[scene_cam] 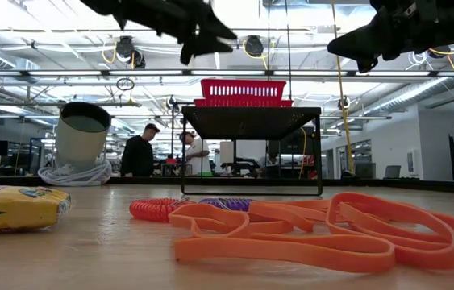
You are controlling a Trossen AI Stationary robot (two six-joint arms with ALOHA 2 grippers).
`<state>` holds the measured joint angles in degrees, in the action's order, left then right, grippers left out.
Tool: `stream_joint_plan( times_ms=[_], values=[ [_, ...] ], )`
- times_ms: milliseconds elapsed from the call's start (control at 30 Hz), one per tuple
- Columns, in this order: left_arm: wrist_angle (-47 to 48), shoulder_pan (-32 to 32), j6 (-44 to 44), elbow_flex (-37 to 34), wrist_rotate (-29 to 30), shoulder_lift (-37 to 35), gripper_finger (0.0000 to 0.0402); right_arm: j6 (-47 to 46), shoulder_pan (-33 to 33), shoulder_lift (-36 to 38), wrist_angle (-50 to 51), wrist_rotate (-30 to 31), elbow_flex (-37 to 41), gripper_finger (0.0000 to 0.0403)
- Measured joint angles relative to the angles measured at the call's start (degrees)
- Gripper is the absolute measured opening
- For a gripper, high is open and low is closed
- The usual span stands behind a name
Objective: Pick & Place Office Desk Supplies
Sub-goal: Put the orange spring keychain in the top left red bin on the shelf
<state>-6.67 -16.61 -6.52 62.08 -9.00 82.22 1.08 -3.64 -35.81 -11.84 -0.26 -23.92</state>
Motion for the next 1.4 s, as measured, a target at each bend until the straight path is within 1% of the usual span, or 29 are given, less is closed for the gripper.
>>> stream_joint_plan(
  times_ms=[167,200,267,333,433,533,633,733,1000,1400],
  values=[
    [10.39,8.45,-0.02,0.00,-8.33,-1.38,0.0173,0.00,0.00,0.00,0.07,0.08,0.00,0.0050],
    [12.43,10.53,-0.15,0.00,-9.12,-1.37,0.0173,0.00,0.00,0.00,0.04,0.09,0.00,0.0050],
    [16.51,14.84,-0.87,0.00,-8.89,-0.99,0.0173,0.00,0.00,0.00,0.04,0.12,-0.01,0.0050],
    [20.70,18.93,-1.39,0.00,-7.13,-0.28,0.0173,0.00,0.00,0.00,0.04,0.14,-0.01,0.0050],
    [24.72,24.54,-3.61,0.00,-2.39,1.32,0.0173,0.00,0.00,0.00,0.04,0.16,0.00,0.0050],
    [25.00,28.96,-7.00,0.00,2.15,2.75,0.0173,0.00,0.00,0.00,-0.04,0.18,-0.02,0.0050],
    [25.03,32.05,-8.52,0.00,5.67,4.44,0.0173,0.00,-0.02,0.00,-0.15,0.18,-0.02,0.0050],
    [24.86,34.11,-9.78,0.00,7.66,5.92,0.0173,0.00,0.00,0.00,-0.22,0.18,-0.02,0.0050],
    [24.17,36.63,-10.82,0.00,9.25,10.78,0.0173,0.00,0.00,0.00,-0.22,0.20,-0.02,0.0050],
    [23.79,36.99,-10.49,-0.02,9.54,19.48,0.0173,0.00,-0.02,0.00,-0.15,0.20,-0.02,0.0050]
  ],
)
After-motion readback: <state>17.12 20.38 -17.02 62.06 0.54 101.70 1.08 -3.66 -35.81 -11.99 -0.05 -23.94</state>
